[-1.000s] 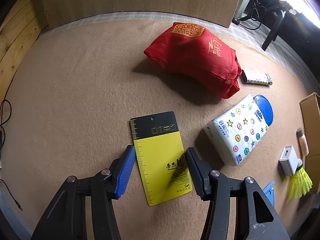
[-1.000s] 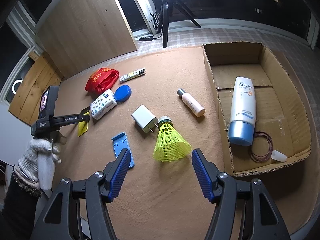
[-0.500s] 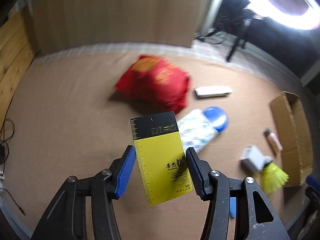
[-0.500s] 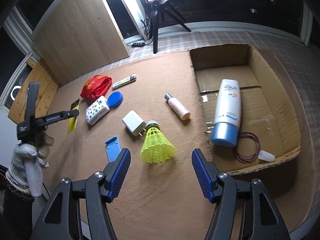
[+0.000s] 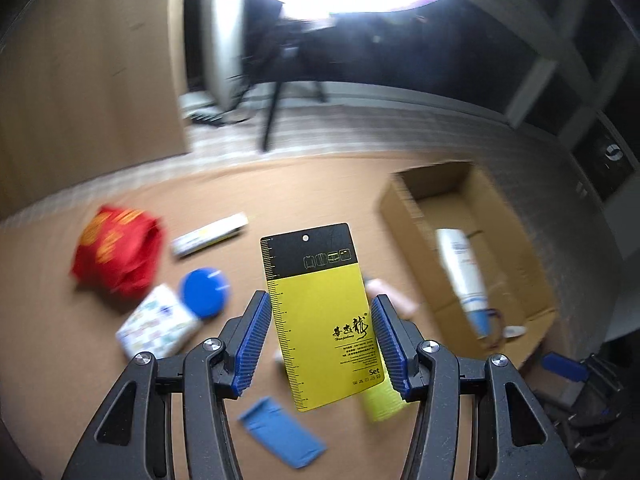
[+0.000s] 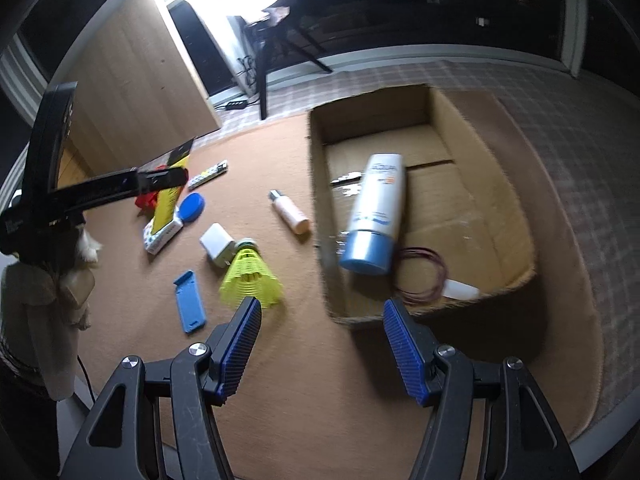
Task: Organize objects
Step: 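Carry the card over the box and open the left tool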
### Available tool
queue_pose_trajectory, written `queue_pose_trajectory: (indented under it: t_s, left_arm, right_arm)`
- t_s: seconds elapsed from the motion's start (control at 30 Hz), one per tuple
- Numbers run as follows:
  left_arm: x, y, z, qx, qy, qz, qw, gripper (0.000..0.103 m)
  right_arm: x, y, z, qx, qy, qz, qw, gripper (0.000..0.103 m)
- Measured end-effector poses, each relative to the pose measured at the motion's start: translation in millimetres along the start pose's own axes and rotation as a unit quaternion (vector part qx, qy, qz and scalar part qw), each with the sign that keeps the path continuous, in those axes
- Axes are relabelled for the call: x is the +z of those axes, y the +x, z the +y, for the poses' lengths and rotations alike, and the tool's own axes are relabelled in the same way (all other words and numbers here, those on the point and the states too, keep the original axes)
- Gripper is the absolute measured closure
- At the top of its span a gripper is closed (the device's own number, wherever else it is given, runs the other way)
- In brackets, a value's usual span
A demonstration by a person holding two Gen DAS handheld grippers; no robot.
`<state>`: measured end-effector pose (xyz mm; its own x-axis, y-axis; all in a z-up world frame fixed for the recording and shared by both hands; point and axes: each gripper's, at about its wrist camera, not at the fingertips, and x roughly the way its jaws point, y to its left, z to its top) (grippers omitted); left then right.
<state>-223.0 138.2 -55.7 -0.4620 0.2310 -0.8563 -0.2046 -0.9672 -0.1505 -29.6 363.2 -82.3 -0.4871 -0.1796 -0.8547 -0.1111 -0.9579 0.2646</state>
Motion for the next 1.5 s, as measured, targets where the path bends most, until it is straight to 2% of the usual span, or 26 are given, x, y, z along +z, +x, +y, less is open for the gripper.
queue_pose_trajectory:
  t_s: [0.23,0.37,0.63,0.87,1.2,1.3,1.5]
  left_arm:
    - [15.8,26.6,-82.6,-0.034,0.050,0.007,0.9982,0.047]
    - [15.7,38.9,-117.6,-0.047,0.067,0.015,0.9965,0.047]
    - [14.3,60.0,-161.3,-0.061,0.085,0.029,0.9941,0.047]
    - [13.7,71.4,-177.6,-0.061,0.094,0.034,0.9932,0.047]
    - [11.4,70.5,-181.1,-0.069,0.099,0.039,0.9919,0.046]
    - [10.7,68.3,-178.3,-0.068,0.094,0.041,0.9924,0.034]
    - [9.9,56.7,-161.2,-0.063,0.087,0.036,0.9935,0.033]
  right_arm:
    - [-6.0,-12.9,-32.5,-0.010,0.017,-0.007,1.000,0.043]
    - [-9.5,-16.1,-46.9,-0.015,0.026,-0.006,1.000,0.043]
    - [-13.8,-21.8,-65.7,-0.020,0.034,-0.006,0.999,0.043]
    - [-13.9,-23.4,-74.7,-0.022,0.036,-0.004,0.999,0.043]
    - [-13.4,-20.3,-72.9,-0.019,0.031,0.002,0.999,0.043]
    - [-13.7,-18.5,-69.0,-0.015,0.027,0.004,1.000,0.043]
    - [-12.9,-16.1,-58.9,-0.012,0.019,0.005,1.000,0.043]
